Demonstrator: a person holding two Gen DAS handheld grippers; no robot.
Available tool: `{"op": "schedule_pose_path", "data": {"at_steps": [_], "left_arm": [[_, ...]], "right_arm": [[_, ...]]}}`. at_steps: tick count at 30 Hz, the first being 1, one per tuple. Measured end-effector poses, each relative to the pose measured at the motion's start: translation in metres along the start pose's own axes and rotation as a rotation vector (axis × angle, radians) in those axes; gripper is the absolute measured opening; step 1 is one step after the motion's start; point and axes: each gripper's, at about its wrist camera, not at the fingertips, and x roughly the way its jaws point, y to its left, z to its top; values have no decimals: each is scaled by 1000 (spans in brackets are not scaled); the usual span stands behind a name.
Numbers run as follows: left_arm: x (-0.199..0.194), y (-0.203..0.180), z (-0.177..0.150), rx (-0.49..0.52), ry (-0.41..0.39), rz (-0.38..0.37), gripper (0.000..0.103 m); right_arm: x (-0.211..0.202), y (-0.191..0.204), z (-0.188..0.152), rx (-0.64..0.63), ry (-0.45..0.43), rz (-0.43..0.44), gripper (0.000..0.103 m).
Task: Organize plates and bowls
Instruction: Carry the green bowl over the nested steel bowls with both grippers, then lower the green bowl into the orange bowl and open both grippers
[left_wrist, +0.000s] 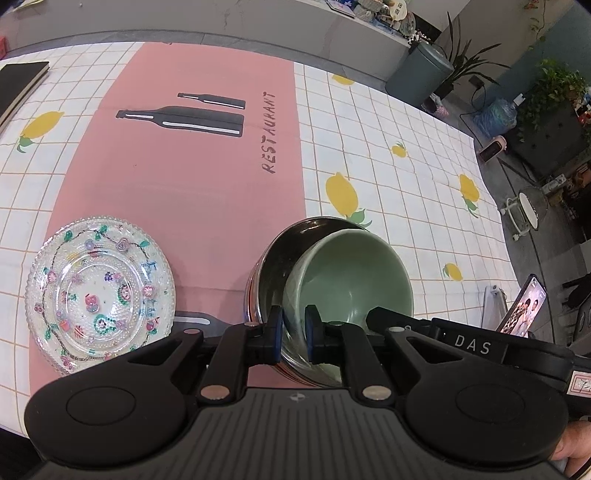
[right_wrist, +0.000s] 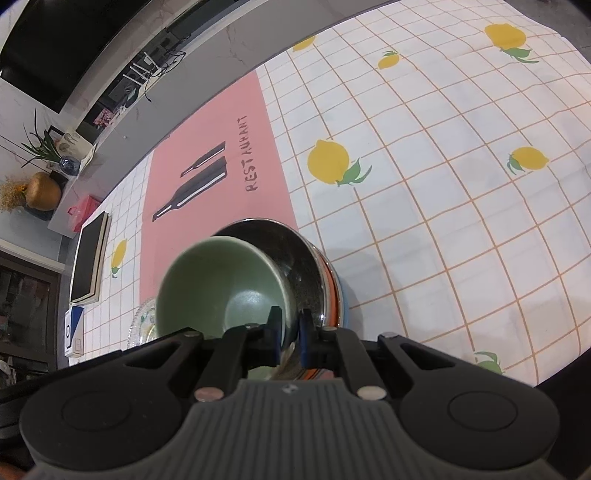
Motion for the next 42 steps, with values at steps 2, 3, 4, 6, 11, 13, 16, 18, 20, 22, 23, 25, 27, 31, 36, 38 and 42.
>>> {"op": "schedule_pose_path", "data": {"at_steps": [2,3,4,6,11,13,16,18,20,22,23,25,27,31,36,38,42], "left_arm": [[2,0,0,2,3,-2,14],[3,0,0,3,6,-2,14],[3,0,0,4,8,-2,14],[4,-1,0,6,10,-2,14],[5,1,2,0,17,-10,15],[5,1,3,0,18,-11,16],[4,2,4,-3,13,-10,16],[2,3,4,-7,5,-11,16],[0,3,6,-5,-7,-11,16],[-2,2,8,3,-17,-8,16],[-2,2,8,6,-19,-10,16],[-3,1,9,5,-23,-15,16],[-5,1,10,2,-34,-23,16],[-13,5,12,-2,-81,-45,17],[-21,11,14,-9,-125,-67,26],[-23,12,15,-7,-132,-77,31],[-24,15,11,-2,-170,-103,58]], "right_arm": [[1,1,1,-5,-1,-13,7],[1,2,1,-10,-4,-18,7],[1,3,1,-17,-5,-23,7],[2,4,2,-30,-6,-32,8],[2,2,4,-28,-6,-27,10],[2,2,4,-34,-7,-32,11],[2,3,4,-35,-10,-34,13],[2,5,5,-41,-14,-34,16],[-1,7,6,-55,-29,-38,19],[-4,11,7,-76,-44,-53,19],[-4,11,8,-83,-47,-55,19],[-5,11,9,-80,-52,-50,19],[-7,10,10,-79,-56,-46,19],[-13,9,10,-79,-76,-36,18],[-27,8,14,-87,-139,-62,19],[-29,4,16,-76,-145,-60,20],[-27,-7,16,-41,-149,-40,42]]}}
